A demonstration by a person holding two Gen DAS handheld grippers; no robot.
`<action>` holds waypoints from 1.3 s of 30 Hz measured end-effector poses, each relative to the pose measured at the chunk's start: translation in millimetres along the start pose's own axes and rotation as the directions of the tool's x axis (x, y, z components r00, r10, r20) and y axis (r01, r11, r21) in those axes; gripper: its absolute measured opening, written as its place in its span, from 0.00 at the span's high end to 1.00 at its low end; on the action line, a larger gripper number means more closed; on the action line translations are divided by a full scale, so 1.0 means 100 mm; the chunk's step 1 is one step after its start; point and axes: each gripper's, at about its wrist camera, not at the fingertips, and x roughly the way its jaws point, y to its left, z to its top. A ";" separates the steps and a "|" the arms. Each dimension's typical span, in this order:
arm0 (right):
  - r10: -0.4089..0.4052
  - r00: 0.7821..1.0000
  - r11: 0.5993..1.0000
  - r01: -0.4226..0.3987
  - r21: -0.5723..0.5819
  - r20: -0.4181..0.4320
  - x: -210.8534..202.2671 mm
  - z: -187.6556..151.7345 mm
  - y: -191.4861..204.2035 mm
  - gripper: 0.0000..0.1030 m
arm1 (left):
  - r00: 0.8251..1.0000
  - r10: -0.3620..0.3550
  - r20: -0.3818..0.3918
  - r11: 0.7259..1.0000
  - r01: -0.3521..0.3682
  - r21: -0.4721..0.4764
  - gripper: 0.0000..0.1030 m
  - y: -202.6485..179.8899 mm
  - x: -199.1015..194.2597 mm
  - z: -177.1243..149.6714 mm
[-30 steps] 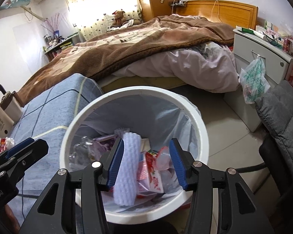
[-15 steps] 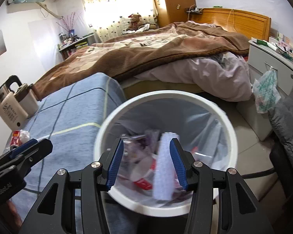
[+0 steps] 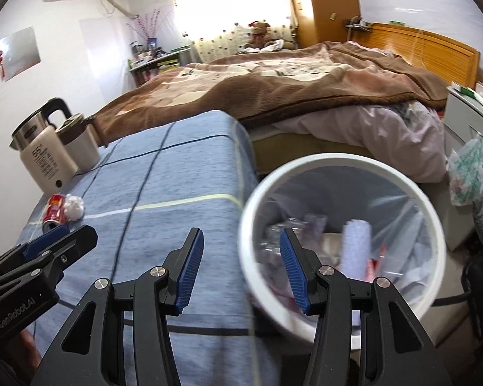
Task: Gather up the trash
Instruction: 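Move both tools back over the table toward the red can and tissue, then grasp the red cartoon can with the left tool while the right tool grasps the crumpled tissue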
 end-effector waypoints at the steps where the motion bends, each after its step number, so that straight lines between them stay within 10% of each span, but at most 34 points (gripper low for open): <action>1: 0.006 1.000 1.000 -0.006 -0.011 0.001 0.01 0.01 0.06 0.51 | 1.000 0.006 0.002 1.000 -0.006 -0.008 0.41 0.05 -0.02 0.00; 20: 0.110 0.993 0.986 -0.114 -0.125 -0.039 0.36 0.12 0.94 0.51 | 0.983 0.181 -0.014 0.957 -0.179 -0.229 0.32 1.44 -0.09 0.01; 39: 0.133 0.988 0.974 -0.145 -0.175 -0.081 0.73 0.28 1.40 0.51 | 0.975 0.192 -0.109 0.943 -0.214 -0.257 0.28 1.79 0.43 0.12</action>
